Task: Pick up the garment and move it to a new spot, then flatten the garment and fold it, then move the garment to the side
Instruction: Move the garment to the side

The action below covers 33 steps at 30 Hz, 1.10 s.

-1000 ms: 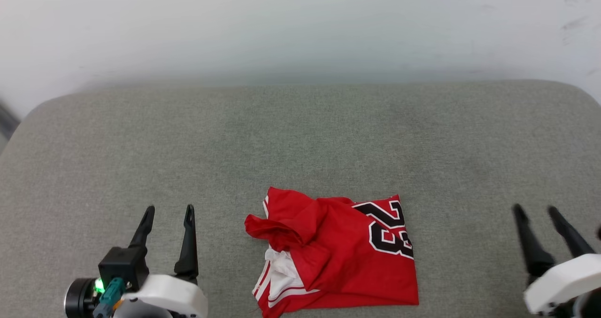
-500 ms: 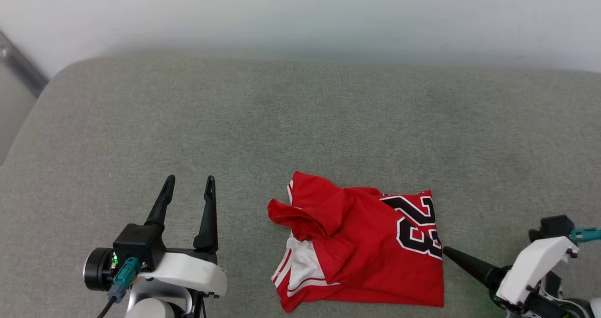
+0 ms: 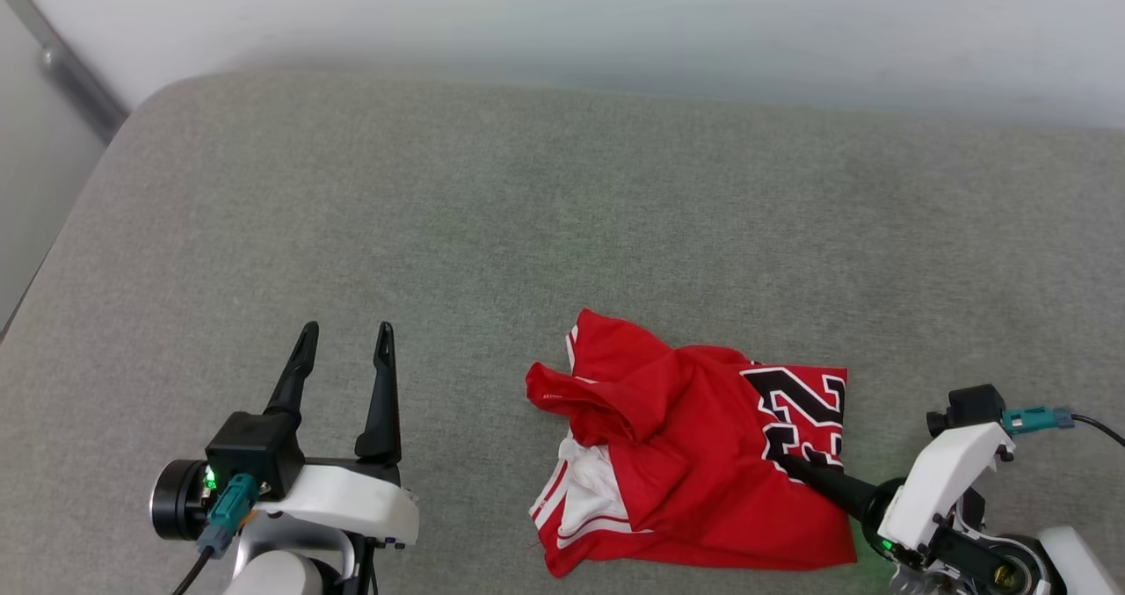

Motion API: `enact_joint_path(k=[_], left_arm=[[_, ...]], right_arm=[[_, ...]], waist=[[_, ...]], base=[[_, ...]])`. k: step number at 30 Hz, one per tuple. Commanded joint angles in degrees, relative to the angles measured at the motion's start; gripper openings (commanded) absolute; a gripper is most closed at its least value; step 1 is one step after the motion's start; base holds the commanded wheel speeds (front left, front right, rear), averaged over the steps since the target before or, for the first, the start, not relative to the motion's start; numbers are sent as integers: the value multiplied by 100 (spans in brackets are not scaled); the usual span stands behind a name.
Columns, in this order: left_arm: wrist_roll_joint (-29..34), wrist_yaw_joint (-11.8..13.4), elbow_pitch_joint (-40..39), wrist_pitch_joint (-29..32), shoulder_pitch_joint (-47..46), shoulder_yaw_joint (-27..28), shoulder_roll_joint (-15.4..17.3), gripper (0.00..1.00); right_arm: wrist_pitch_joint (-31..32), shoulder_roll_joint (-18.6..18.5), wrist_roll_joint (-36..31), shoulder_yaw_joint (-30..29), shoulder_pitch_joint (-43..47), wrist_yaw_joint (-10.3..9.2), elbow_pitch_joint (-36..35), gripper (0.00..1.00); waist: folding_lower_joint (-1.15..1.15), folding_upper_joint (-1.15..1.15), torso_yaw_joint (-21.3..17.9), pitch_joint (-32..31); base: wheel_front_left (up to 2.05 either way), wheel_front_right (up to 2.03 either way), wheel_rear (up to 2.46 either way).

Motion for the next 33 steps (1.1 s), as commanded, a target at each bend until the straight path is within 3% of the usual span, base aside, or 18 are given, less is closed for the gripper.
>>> enact_joint_path(k=[1, 6, 10, 16, 25, 33], left_arm=[[28, -3, 3, -32, 41, -1, -17, 100], [34, 14, -39, -30, 133, -5, 31, 100], [25, 33, -113, -21, 226, 2, 81, 100], [79, 72, -333, 45, 198, -23, 152, 100], [357, 6, -846, 315, -317, -157, 354, 100], [582, -173, -1046, 599, -895, -318, 501, 100]], right_arm=[[-47, -67, -23, 51, -67, 0, -35, 0], [-477, -455, -503, 625, -199, 0, -126, 0], [-806, -779, -1373, 1042, -432, -1, 128, 0], [-952, -798, -2469, 1322, -989, -3, 784, 0], [-1339, -831, -3576, 1373, -2240, -4, 1754, 0], [-2123, -1133, -4481, 723, -3345, -3, 2815, 0]], waist=[[0, 0, -42, -55], [0, 0, -283, -245], [0, 0, -638, -316], [0, 0, -1395, -126], [0, 0, -2496, 709], [0, 0, -2825, 1437]], base=[[0, 0, 0], [0, 0, 0], [0, 0, 0], [0, 0, 0], [0, 0, 0], [0, 0, 0]])
